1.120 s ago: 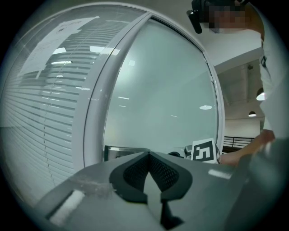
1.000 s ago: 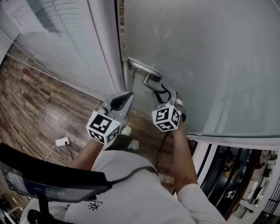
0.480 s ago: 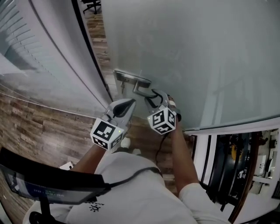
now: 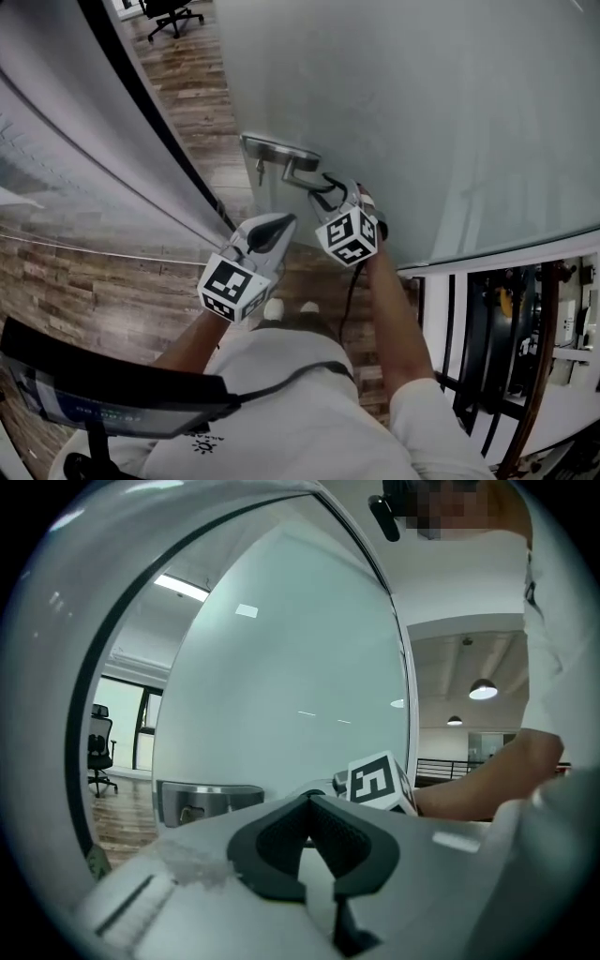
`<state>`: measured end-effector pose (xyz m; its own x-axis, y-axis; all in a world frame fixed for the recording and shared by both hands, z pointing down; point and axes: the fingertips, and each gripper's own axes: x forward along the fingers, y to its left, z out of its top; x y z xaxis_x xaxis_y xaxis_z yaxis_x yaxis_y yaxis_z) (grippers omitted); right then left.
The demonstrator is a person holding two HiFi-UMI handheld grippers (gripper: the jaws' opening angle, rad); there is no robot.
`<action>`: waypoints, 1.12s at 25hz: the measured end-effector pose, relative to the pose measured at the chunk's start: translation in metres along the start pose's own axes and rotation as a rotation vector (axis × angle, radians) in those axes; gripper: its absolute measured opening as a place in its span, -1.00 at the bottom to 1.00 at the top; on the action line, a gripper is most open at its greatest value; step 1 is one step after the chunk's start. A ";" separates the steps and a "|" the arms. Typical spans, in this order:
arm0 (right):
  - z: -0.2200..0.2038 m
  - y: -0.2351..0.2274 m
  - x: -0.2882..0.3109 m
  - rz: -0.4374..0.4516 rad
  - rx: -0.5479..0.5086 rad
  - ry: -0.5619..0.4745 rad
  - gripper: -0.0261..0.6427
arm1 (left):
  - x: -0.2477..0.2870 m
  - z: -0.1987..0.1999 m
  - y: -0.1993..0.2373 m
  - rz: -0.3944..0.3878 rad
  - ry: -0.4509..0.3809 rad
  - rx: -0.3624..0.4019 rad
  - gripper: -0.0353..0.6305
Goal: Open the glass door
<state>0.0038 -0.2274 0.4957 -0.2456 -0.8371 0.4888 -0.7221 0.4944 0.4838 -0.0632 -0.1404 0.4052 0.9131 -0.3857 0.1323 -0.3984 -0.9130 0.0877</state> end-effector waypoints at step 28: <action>-0.022 -0.135 0.123 0.112 0.121 -0.145 -0.55 | 0.165 0.010 0.109 0.282 0.041 -0.022 -0.89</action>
<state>0.0855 -0.3914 0.5067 -0.4133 -0.8075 0.4208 -0.7551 0.5622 0.3373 0.0448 -0.3053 0.4266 0.7616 -0.6183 0.1941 -0.6387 -0.7669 0.0627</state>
